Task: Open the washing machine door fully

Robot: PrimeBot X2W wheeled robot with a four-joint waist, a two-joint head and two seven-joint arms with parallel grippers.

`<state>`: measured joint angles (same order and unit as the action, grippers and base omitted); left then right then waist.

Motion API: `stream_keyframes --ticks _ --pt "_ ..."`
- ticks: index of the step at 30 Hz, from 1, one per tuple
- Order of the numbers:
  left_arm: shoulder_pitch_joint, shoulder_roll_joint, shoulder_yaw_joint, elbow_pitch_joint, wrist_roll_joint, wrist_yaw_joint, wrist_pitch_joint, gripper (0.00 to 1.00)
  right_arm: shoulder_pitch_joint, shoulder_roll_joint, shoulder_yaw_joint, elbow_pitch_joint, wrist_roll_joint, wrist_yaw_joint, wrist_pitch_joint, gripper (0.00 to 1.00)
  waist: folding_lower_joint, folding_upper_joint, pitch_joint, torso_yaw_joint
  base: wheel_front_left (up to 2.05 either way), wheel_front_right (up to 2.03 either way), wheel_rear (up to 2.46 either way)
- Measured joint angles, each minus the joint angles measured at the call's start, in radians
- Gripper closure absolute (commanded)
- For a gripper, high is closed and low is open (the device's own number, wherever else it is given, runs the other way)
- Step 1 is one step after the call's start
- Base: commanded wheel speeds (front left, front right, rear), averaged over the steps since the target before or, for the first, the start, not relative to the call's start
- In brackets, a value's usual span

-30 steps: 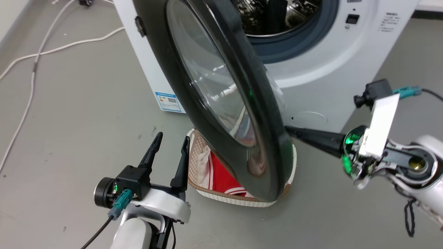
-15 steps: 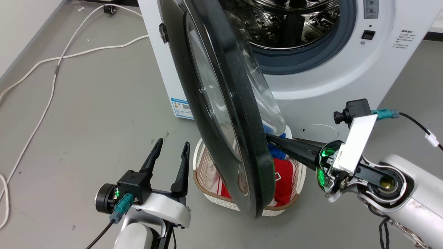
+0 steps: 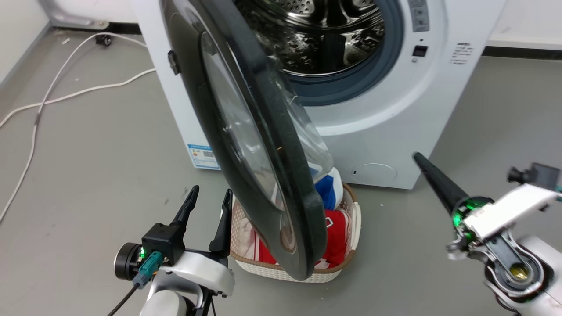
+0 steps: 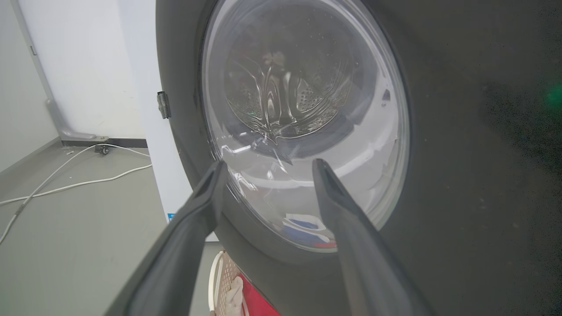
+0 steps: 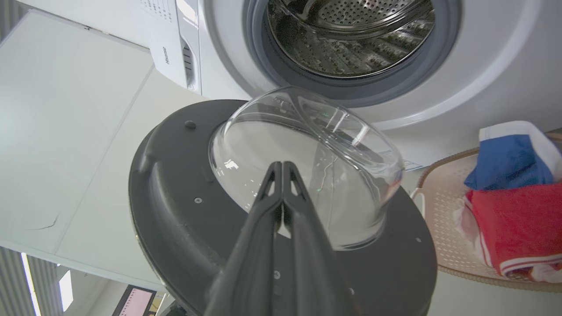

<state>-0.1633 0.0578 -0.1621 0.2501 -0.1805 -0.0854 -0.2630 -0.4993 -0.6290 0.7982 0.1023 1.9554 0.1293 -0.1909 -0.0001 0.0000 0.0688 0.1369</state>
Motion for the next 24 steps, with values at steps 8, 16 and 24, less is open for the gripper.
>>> stream_keyframes --ticks 8,16,24 --pt "0.021 0.025 0.016 0.014 0.0 0.001 0.0 0.0 0.159 -0.011 -0.237 0.118 -0.263 0.0 -0.072 0.0 0.0 0.0 -0.03 -0.061 0.0 0.0 0.0" --pt "0.038 0.045 0.03 0.016 -0.001 0.008 0.0 0.0 0.368 0.159 -0.636 0.123 -0.802 0.0 -0.072 0.0 0.0 0.0 -0.045 -0.119 0.0 0.0 0.0" --pt "0.042 0.062 0.034 0.023 -0.008 0.013 0.0 0.0 0.48 0.351 -0.862 -0.052 -1.363 0.0 -0.004 0.0 0.0001 0.0 -0.045 -0.149 0.0 0.0 0.0"
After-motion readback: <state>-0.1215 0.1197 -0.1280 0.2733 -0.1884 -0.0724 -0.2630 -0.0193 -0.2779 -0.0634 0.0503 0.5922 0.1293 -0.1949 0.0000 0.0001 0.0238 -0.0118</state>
